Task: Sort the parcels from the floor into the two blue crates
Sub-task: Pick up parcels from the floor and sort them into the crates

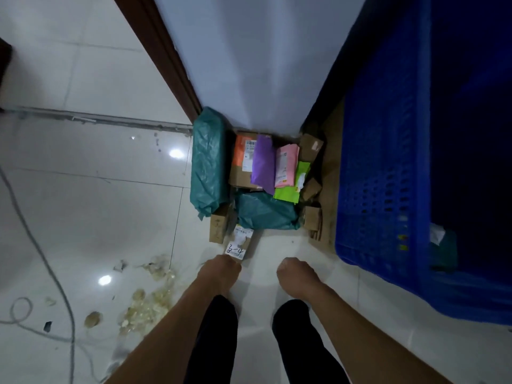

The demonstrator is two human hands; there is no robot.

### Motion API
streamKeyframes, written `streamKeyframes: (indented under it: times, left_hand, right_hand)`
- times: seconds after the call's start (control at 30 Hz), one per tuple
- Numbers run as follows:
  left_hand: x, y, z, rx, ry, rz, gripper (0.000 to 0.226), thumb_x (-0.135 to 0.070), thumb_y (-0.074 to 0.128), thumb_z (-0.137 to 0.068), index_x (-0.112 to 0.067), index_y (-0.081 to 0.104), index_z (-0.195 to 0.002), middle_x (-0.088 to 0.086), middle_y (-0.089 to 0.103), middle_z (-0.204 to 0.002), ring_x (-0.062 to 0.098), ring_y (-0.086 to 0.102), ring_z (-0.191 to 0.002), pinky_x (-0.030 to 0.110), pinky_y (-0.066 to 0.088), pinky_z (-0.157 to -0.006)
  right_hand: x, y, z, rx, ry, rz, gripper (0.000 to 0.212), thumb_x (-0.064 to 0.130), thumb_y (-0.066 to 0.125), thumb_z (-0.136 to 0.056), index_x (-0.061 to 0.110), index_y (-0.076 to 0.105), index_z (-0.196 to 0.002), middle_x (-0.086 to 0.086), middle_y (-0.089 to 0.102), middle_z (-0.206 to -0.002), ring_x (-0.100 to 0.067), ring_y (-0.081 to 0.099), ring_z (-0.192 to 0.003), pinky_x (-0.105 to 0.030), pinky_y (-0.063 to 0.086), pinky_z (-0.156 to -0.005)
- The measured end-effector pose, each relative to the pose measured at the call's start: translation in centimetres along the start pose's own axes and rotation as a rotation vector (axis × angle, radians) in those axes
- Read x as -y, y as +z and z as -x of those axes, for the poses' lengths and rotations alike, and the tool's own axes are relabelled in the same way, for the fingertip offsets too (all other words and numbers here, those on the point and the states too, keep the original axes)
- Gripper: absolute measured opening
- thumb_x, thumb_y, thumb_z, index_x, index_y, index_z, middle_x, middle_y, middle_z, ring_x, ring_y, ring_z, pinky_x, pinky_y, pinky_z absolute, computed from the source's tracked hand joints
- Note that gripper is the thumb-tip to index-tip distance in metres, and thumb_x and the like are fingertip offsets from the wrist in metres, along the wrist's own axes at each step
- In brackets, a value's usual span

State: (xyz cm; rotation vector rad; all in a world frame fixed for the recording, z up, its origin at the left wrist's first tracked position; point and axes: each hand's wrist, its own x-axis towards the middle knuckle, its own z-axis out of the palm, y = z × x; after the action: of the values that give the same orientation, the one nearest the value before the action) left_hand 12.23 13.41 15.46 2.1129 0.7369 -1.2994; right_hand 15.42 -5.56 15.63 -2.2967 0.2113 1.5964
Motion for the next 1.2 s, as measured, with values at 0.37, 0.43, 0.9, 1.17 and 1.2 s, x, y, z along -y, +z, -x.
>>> streamKeyframes:
  times: [0.37, 0.43, 0.9, 1.17, 1.2]
  left_hand:
    - [9.3, 10.2, -21.7, -0.064, 0.211, -0.179, 0.061, -0.030, 0.053, -0.098, -0.025, 0.031, -0.154, 0.008, 0.041, -0.154, 0.030, 0.047, -0.135, 0.042, 0.041, -0.109]
    - [9.8, 11.7, -24.7, -0.081, 0.173, -0.101, 0.067, -0.029, 0.057, -0.096, -0.018, 0.026, -0.154, 0.011, 0.041, -0.153, 0.031, 0.049, -0.132, 0.043, 0.044, -0.107]
    - [8.8, 12.5, -24.2, 0.099, 0.022, 0.170, 0.047, -0.028, 0.052, -0.095, -0.018, 0.041, -0.140, 0.008, 0.062, -0.136, 0.031, 0.059, -0.121, 0.043, 0.047, -0.104]
    - [3.3, 6.8, -9.9, 0.146, 0.077, 0.198, 0.051, -0.041, 0.053, -0.083, -0.027, 0.049, -0.132, 0.004, 0.066, -0.128, 0.031, 0.062, -0.117, 0.045, 0.050, -0.101]
    - [2.0, 5.1, -6.8, 0.142, 0.084, 0.188, 0.051, -0.039, 0.053, -0.088, -0.024, 0.048, -0.136, 0.004, 0.064, -0.130, 0.030, 0.062, -0.117, 0.043, 0.049, -0.101]
  right_hand:
    - [1.3, 13.2, -24.0, 0.044, 0.060, -0.083, 0.014, 0.025, 0.050, -0.093, 0.013, 0.055, -0.088, -0.013, 0.063, -0.105, -0.033, 0.061, -0.100, -0.029, 0.041, -0.074]
    - [1.1, 15.1, -26.9, 0.042, 0.089, -0.174, 0.025, 0.029, 0.053, -0.095, 0.011, 0.060, -0.112, -0.014, 0.063, -0.121, -0.034, 0.060, -0.113, -0.032, 0.046, -0.084]
    - [0.5, 13.4, -26.2, 0.055, 0.170, -0.469, 0.030, 0.013, 0.047, -0.095, 0.014, 0.064, -0.119, -0.006, 0.069, -0.118, -0.024, 0.063, -0.107, -0.035, 0.053, -0.090]
    - [0.6, 5.1, -9.6, 0.039, 0.162, -0.447, 0.040, 0.017, 0.052, -0.085, 0.021, 0.066, -0.121, -0.002, 0.068, -0.111, -0.021, 0.061, -0.099, -0.026, 0.046, -0.073]
    - [0.8, 3.7, -7.1, 0.036, 0.146, -0.449, 0.046, 0.020, 0.053, -0.078, 0.023, 0.067, -0.122, 0.000, 0.069, -0.112, -0.020, 0.063, -0.100, -0.027, 0.049, -0.076]
